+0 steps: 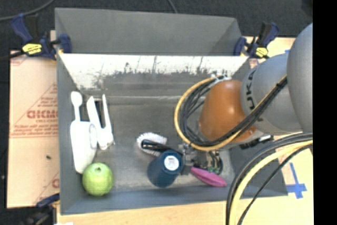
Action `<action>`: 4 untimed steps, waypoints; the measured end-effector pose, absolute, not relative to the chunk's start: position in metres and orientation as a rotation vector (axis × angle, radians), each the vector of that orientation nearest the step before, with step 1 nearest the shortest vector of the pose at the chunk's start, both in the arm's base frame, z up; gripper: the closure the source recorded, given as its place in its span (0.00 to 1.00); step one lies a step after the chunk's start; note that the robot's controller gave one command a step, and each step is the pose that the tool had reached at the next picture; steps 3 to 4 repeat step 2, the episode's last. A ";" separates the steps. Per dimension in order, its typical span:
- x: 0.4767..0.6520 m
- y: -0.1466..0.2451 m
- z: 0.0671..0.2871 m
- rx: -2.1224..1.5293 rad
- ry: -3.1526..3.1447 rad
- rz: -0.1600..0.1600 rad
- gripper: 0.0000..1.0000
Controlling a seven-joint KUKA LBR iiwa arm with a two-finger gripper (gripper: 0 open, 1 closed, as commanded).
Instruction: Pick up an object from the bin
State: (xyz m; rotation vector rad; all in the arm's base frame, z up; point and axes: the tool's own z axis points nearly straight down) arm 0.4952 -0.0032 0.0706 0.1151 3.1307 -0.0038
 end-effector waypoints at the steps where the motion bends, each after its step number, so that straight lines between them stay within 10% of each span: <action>1: 0.495 -0.003 0.071 0.113 3.131 -0.004 1.00; 4: 0.495 -0.003 0.071 0.111 3.131 -0.004 1.00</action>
Offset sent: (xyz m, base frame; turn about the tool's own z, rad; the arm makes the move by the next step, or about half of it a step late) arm 0.0000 0.0000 0.0000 0.0000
